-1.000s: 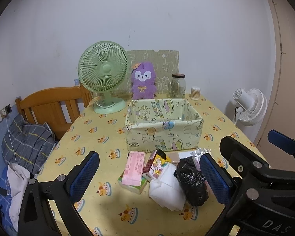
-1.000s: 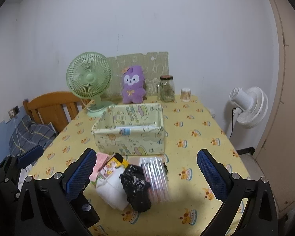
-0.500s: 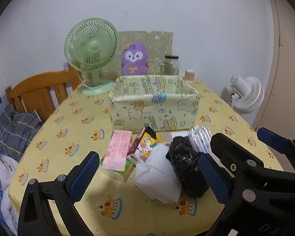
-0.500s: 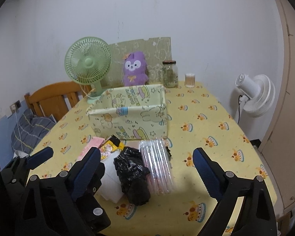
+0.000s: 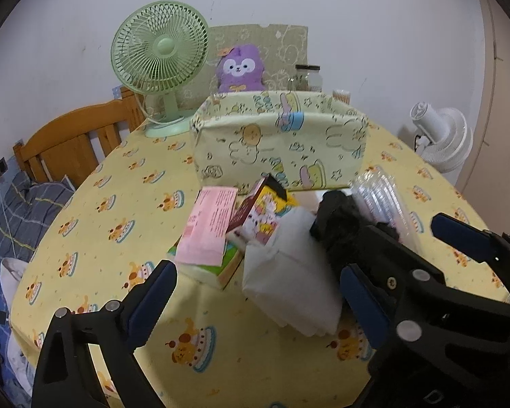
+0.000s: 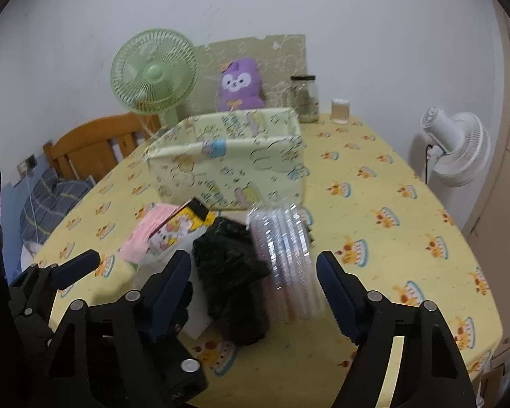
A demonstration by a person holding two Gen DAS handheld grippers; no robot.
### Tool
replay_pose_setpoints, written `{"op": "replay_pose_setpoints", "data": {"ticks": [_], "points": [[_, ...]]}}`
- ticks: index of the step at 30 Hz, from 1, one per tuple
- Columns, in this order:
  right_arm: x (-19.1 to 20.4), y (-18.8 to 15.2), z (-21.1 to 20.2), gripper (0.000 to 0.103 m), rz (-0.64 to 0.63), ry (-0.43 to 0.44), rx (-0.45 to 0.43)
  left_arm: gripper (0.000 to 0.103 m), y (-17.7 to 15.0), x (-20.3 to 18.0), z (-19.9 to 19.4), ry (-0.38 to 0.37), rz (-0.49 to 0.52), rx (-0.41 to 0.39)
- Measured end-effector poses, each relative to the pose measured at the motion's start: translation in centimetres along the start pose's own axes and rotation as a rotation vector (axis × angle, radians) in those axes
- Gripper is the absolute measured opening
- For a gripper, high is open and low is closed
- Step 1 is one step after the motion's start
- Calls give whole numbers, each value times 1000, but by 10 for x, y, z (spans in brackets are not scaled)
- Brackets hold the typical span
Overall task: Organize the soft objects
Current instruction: 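Grasp the white cloth with the left tool while the right tool grasps the black plastic bag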
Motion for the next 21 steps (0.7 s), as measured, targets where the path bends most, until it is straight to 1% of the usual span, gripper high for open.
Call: {"op": "replay_pose_setpoints", "data": {"ticks": [2, 3, 4, 7, 9, 10, 13, 15, 16, 17, 18, 20, 21], "points": [[4, -4, 6, 70, -7, 4, 20, 96, -4, 0, 4, 6, 2, 8], [5, -6, 10, 65, -7, 6, 34, 95, -5, 0, 7, 11, 9, 15], [7, -8, 14, 58, -6, 14, 47, 94, -7, -1, 9, 15, 17, 21], [9, -13, 24, 45, 5, 30, 78, 93, -10, -1, 14, 15, 23, 41], [8, -15, 29, 39, 12, 28, 88, 91, -12, -1, 18, 10, 21, 54], [9, -16, 31, 34, 14, 32, 92, 90, -13, -1, 20, 6, 20, 58], [9, -16, 32, 28, 17, 31, 90, 83, -11, -1, 20, 0, 17, 48], [9, -15, 32, 27, 16, 31, 85, 72, -10, -3, 20, -13, 14, 49], [8, -14, 32, 26, 16, 32, 85, 69, -10, -4, 21, -25, 8, 53], [7, -14, 33, 26, 18, 34, 87, 63, -10, -6, 23, -37, 4, 57], [7, -13, 33, 26, 21, 36, 90, 53, -11, -7, 24, -43, 2, 62], [6, -14, 35, 26, 29, 37, 95, 46, -13, -10, 25, -61, -2, 75], [5, -14, 35, 26, 33, 39, 95, 40, -12, -10, 23, -57, -1, 70]]}}
Point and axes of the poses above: each gripper's, at about its wrist camera, not at the fingertips, and z roughly the way its jaws point, x to its left, y to its top, the point moved 10 cm from there along z, roughly the way its jaws point, and after that the axes turned 8 degrees about x, right-handed, at the moved point
